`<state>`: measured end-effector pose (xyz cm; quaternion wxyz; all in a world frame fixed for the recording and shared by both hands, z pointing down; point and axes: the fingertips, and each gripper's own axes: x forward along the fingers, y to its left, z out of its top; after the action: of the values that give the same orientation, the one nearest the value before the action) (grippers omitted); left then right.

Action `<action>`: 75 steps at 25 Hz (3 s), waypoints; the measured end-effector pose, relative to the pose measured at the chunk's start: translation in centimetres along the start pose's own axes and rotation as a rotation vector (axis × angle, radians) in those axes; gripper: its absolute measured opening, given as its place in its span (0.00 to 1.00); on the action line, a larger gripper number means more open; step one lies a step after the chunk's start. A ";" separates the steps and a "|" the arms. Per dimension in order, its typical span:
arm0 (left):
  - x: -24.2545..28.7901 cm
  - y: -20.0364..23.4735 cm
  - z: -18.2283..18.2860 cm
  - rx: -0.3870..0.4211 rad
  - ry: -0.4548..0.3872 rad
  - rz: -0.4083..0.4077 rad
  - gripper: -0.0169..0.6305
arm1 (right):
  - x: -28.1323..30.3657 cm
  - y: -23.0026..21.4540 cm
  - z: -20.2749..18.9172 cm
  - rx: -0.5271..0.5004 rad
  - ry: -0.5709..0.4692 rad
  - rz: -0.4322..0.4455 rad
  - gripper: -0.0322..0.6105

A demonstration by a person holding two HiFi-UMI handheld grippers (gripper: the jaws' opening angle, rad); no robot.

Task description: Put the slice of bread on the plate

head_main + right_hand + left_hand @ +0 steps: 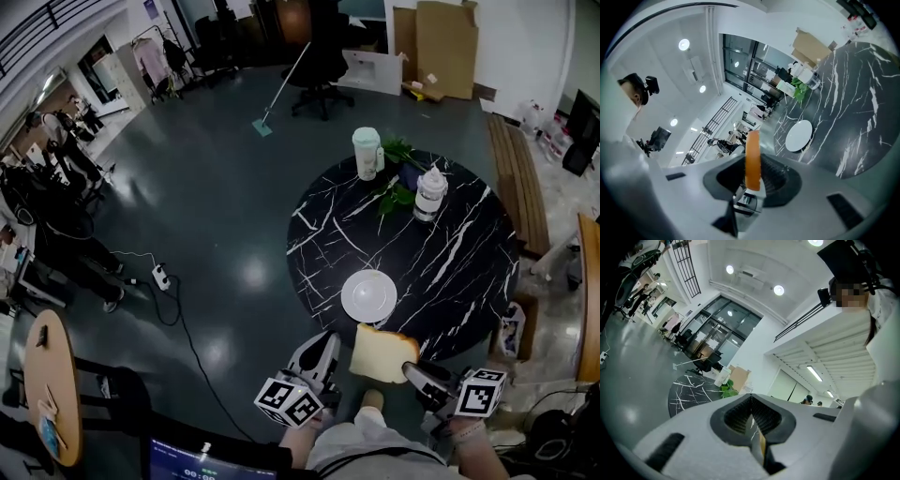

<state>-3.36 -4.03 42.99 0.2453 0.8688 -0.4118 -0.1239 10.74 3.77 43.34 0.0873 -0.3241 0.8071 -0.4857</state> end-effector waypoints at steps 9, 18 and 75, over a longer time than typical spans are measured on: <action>1.4 0.8 0.1 0.000 0.006 0.025 0.04 | 1.8 -1.8 0.7 0.043 0.019 0.006 0.18; 3.5 4.1 0.6 0.013 0.011 0.024 0.04 | 4.6 -3.8 1.3 0.071 0.025 -0.047 0.18; 8.5 11.0 -3.6 -0.145 0.006 0.074 0.04 | 12.8 -17.4 6.0 -0.051 0.005 -0.425 0.20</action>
<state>-3.68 -15.44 51.79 0.3131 0.8335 -0.4327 -0.1416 11.16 -13.90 57.09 -0.0271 -0.4879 0.7328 -0.4735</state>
